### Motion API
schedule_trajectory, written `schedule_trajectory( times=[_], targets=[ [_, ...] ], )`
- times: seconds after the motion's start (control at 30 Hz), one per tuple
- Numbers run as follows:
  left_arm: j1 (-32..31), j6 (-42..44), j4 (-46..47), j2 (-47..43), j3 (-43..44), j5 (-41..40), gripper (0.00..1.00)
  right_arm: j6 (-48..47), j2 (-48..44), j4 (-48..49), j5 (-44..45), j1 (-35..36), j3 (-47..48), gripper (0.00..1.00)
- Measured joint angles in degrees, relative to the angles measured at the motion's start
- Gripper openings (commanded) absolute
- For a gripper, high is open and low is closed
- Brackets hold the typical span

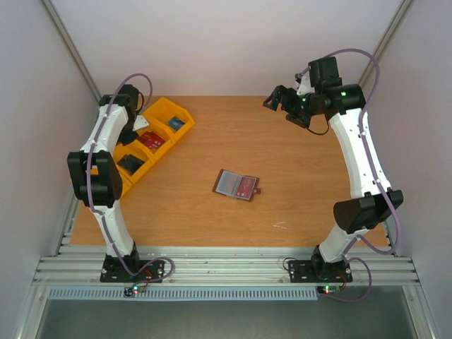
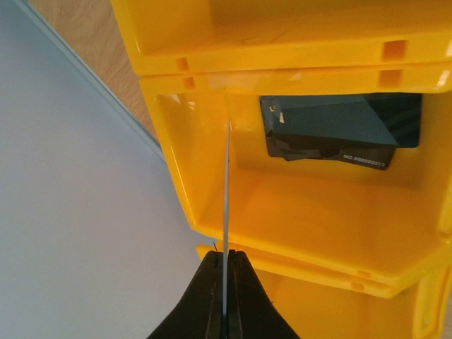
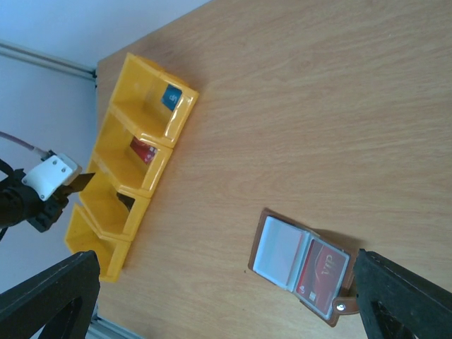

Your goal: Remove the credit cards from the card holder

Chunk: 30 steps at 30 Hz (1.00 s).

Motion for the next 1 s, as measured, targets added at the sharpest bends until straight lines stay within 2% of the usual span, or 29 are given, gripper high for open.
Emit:
schedule_trajectory(
  times=[0.23, 0.73, 0.77, 0.9, 1.0],
  targets=[
    [1.38, 0.83, 6.21, 0.33, -5.05, 0.04, 0.0, 0.79, 2.84, 0.98, -1.53, -0.07, 0.0, 0.99],
    [1.46, 5.09, 17.27, 1.49, -13.53, -0.02, 0.01, 0.74, 2.82, 1.2, -2.19, -0.48, 0.04, 0.98],
    [1.49, 5.22, 17.7, 1.49, -13.9, 0.02, 0.04, 0.74, 2.84, 1.2, -2.21, -0.48, 0.04, 0.99],
    [1.46, 5.86, 18.93, 1.44, -15.02, 0.33, 0.45, 0.72, 2.82, 1.18, -2.67, -0.48, 0.04, 0.98],
    [1.44, 6.95, 19.54, 1.01, -16.61, 0.68, 0.6, 0.61, 2.71, 1.18, -2.89, -0.48, 0.04, 0.99]
  ],
)
